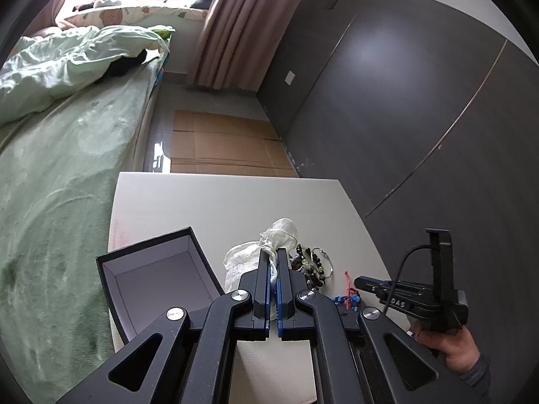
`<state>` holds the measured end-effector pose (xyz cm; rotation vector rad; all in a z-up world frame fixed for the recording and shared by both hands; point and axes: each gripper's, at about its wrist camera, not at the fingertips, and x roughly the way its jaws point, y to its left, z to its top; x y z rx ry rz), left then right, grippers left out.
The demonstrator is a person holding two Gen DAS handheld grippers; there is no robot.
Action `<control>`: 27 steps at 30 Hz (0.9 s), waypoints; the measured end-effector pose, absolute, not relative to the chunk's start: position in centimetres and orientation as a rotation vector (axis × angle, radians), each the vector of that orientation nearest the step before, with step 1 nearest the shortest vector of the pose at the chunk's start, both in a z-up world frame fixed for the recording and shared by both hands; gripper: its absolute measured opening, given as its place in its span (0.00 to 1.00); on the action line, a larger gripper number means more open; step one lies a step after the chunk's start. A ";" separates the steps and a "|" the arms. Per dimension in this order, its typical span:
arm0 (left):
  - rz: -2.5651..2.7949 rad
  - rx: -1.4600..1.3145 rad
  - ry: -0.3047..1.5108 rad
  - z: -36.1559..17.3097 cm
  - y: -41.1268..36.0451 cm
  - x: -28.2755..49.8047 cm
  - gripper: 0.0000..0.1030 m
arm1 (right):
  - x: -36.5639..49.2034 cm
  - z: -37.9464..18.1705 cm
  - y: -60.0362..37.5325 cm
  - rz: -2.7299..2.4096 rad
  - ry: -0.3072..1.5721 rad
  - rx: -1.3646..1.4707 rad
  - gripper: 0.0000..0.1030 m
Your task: Organize jewelry
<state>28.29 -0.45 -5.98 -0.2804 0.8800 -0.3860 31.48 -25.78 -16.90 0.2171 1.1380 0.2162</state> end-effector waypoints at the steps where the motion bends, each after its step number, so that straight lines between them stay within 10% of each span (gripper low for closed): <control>1: -0.386 -0.281 0.879 -5.9 -0.4 28.3 0.01 | 31.3 -16.6 -25.9 0.214 1.126 0.219 0.03; 5: -0.383 -0.282 0.873 -5.8 -0.3 28.1 0.01 | 30.7 -15.5 -25.8 0.202 1.105 0.201 0.08; 8: -0.382 -0.283 0.877 -5.9 -0.4 28.1 0.01 | 30.6 -15.4 -25.6 0.227 1.106 0.229 0.44; 27: -0.382 -0.286 0.878 -5.6 -0.1 28.3 0.01 | 32.4 -17.3 -23.9 0.211 1.169 0.251 0.04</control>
